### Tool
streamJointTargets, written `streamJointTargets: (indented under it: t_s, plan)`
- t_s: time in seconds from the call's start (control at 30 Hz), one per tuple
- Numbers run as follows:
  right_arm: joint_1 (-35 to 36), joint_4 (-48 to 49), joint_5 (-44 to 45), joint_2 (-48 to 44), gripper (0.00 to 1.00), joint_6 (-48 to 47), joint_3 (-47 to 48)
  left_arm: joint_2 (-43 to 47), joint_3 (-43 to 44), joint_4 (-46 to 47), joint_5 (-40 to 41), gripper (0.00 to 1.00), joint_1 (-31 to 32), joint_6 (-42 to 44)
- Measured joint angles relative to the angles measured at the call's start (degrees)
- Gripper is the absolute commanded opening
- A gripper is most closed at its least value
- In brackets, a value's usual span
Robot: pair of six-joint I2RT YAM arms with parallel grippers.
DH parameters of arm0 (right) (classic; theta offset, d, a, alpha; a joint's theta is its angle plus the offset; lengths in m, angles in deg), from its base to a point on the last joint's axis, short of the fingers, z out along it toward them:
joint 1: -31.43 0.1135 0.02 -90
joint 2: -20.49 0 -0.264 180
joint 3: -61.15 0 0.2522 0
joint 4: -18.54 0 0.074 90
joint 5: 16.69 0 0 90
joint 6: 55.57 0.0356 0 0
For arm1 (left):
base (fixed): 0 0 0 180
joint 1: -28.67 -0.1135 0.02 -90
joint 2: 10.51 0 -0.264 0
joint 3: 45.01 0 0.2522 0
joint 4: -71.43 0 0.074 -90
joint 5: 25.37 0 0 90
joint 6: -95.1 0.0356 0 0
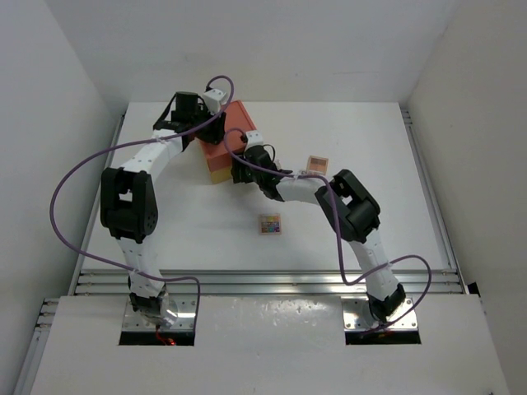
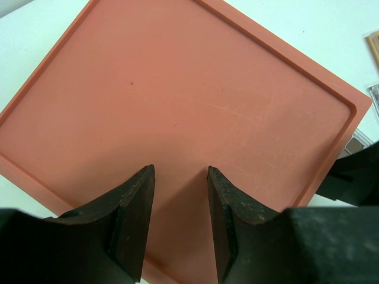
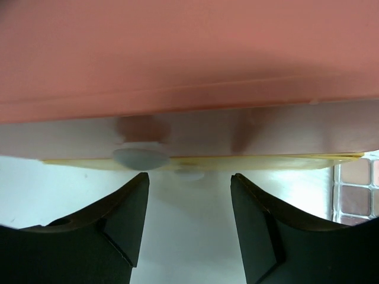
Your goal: Organize the makeup
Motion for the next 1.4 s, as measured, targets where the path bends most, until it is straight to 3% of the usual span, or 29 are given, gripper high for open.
streamJointTargets:
  t_s: [0.17,0.6,1.4]
  plan:
    - [0.1,-0.2,3.0,2.5,0.49,0.2,1.7,0.0,0.0,0.0,-0.3,0.46,0.0,-0.3]
    - [0.4,0.6,4.4,5.3,0.45,-0.9,3.3,0.0,0.0,0.0,-1.6,0.46,0.0,-1.1]
    - [-2.6,10.3,-5.9,7.5,0.34,-5.0,2.8,0.0,0.0,0.0,-1.9,0.46,0.0,-1.3]
